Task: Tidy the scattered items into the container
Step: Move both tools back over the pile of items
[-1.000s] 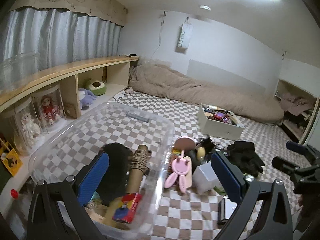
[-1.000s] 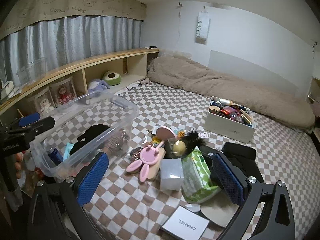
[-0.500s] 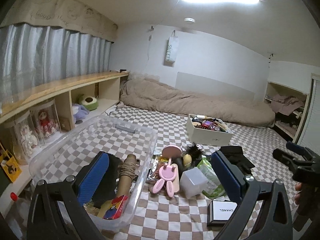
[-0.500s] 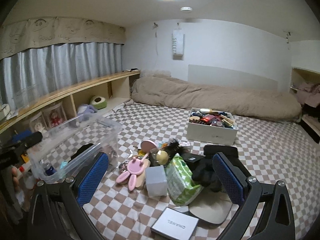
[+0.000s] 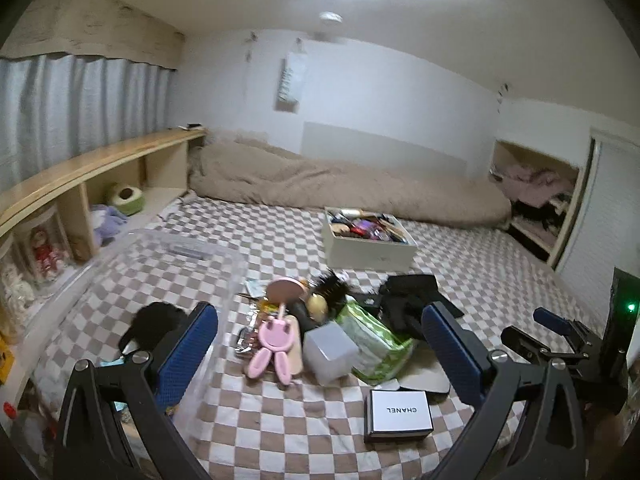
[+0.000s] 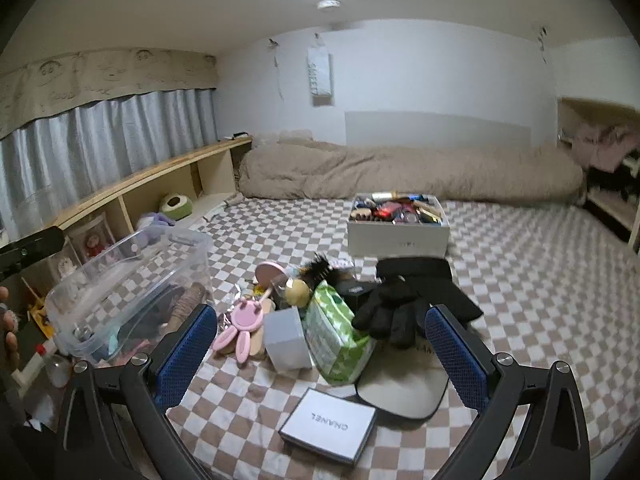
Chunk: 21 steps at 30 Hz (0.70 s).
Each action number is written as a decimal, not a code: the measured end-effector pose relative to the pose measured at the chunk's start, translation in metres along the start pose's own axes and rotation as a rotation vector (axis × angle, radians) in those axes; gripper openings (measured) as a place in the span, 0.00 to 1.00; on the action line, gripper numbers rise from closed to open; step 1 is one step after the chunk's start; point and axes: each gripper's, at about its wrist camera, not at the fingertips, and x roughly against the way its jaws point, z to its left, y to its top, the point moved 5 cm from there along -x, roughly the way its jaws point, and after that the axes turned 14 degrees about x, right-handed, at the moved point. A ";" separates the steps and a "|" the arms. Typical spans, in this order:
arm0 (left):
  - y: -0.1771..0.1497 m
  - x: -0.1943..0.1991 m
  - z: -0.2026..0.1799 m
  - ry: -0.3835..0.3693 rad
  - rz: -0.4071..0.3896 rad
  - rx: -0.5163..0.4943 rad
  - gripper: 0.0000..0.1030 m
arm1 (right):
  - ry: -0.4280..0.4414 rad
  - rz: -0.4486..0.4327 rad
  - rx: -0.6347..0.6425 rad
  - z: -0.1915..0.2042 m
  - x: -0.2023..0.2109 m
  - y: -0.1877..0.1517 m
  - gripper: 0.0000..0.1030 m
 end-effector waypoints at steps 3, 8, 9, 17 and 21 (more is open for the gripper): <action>-0.004 -0.029 -0.018 -0.004 0.049 -0.041 1.00 | 0.007 0.031 0.007 -0.007 -0.007 -0.009 1.00; -0.005 -0.082 -0.039 0.001 0.093 -0.080 1.00 | 0.048 0.101 0.001 -0.017 -0.029 -0.019 1.00; -0.005 -0.091 -0.041 0.002 0.097 -0.085 1.00 | 0.055 0.120 0.001 -0.019 -0.036 -0.022 1.00; -0.043 -0.181 -0.042 -0.003 0.248 -0.137 1.00 | 0.125 0.280 -0.011 -0.026 -0.104 -0.056 1.00; -0.079 -0.206 -0.044 -0.035 0.322 -0.207 1.00 | 0.141 0.371 -0.017 -0.030 -0.143 -0.078 1.00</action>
